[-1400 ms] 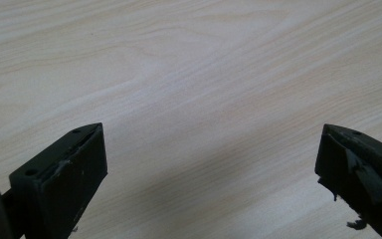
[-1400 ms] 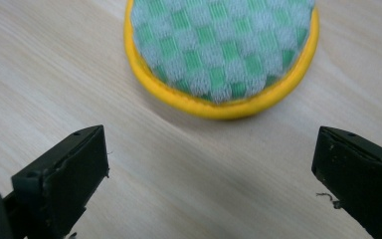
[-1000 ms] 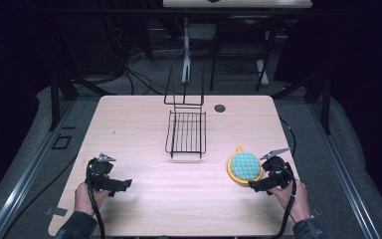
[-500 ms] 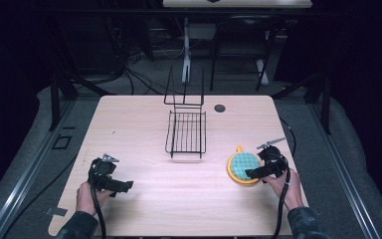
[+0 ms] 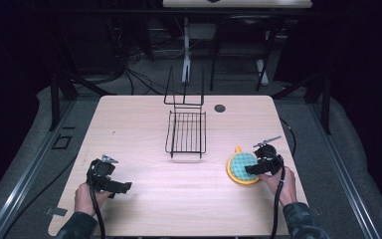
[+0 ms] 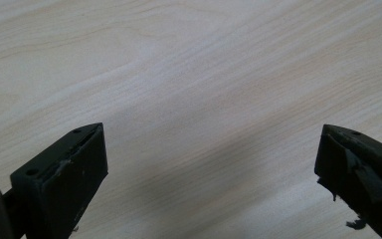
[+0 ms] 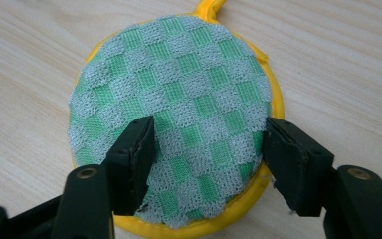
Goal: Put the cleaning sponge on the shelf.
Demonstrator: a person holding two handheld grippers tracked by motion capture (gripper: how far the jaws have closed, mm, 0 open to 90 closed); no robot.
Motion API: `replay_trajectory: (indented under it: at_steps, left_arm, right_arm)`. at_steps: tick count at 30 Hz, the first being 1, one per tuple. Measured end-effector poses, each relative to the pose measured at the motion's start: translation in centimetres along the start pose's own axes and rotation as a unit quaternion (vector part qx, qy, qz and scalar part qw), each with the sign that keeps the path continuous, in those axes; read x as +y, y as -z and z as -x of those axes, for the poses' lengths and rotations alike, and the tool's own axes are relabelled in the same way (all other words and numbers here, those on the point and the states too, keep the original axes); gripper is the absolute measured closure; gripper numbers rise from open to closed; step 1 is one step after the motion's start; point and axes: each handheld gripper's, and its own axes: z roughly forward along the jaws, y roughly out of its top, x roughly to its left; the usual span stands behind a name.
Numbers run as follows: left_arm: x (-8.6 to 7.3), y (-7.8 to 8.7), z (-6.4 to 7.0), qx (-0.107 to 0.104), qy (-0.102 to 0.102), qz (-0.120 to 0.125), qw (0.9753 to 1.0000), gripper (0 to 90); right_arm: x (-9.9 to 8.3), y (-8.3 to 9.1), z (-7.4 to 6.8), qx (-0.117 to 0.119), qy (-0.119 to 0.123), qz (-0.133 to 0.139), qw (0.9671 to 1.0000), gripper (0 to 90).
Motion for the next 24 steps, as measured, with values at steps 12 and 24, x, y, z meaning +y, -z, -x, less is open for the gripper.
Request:
replay_trajectory:
  at_steps: [12,24]
  left_arm:
    - [-0.1,0.1,-0.1,0.002,-0.002,-0.001,1.0000,1.9]
    - [0.1,-0.1,0.3,-0.005,-0.007,-0.006,0.9999,3.5]
  right_arm:
    - [-0.6,-0.3,0.4,0.017,-0.025,0.012,0.9995,57.0]
    - [-1.1,-0.1,0.1,0.001,-0.035,0.039,0.9986,82.1]
